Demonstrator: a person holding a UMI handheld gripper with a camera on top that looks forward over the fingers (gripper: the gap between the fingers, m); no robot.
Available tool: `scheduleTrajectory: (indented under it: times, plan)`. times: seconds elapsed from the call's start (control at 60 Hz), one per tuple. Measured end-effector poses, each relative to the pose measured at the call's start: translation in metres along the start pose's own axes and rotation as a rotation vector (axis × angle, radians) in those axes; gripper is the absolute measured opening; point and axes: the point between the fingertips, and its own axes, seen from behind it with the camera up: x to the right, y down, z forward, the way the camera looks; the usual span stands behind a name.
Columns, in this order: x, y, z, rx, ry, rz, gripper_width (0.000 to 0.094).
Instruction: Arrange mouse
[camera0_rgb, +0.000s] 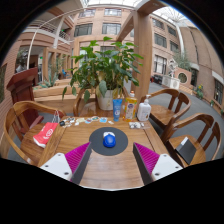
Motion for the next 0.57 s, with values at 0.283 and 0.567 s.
scheduleTrajectory:
  times: [0.283,0.567]
  plan:
    - [-0.002,0.013,-0.045,0.010,-0.015,-0.017,0.0855]
    - [0.002,0.011,-0.053,0.016,-0.018,-0.022,0.0856]
